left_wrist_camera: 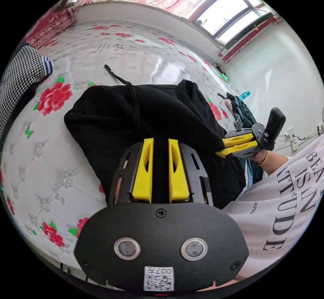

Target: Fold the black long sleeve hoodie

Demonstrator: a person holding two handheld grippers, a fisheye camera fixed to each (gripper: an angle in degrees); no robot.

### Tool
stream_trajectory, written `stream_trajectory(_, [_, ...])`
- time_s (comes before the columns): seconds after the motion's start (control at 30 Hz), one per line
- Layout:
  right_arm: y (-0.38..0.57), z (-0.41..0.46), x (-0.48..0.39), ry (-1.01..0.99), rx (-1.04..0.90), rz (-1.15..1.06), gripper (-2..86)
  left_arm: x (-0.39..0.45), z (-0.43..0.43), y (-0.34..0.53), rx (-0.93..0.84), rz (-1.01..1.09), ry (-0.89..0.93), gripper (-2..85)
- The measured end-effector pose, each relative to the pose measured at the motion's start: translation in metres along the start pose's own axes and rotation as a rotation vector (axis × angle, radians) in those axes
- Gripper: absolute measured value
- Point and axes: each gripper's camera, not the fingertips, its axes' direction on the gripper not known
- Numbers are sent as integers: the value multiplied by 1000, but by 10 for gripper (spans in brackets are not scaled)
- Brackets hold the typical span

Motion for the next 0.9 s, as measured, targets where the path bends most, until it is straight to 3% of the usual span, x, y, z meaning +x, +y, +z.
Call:
stream_trajectory(0.07, [-5, 16, -1, -107, -67, -14, 39, -5, 1, 2, -24, -28, 18, 82])
stream_trajectory(0.17, [-6, -4, 3, -122, 37, 26, 44, 3, 0, 4, -25, -26, 65, 87])
stream_trajectory(0.3, [26, -58, 42, -92, 312, 303, 45, 18, 0, 5, -19, -16, 126, 93])
stream_trajectory(0.43, [49, -45, 83, -29, 226, 535, 44, 43, 23, 0, -84, 49, 156, 109])
stream_trajectory(0.6, [25, 2, 88, -86, 0, 520, 24, 60, 63, -6, -209, 88, 43, 44])
stream_trajectory(0.8, [29, -72, 70, 33, 185, 415, 4, 84, 18, -7, -96, 185, 87, -7])
stream_trajectory(0.9, [32, -64, 70, 125, 109, 433, 2, 83, 38, 1, -182, 176, -1, -7])
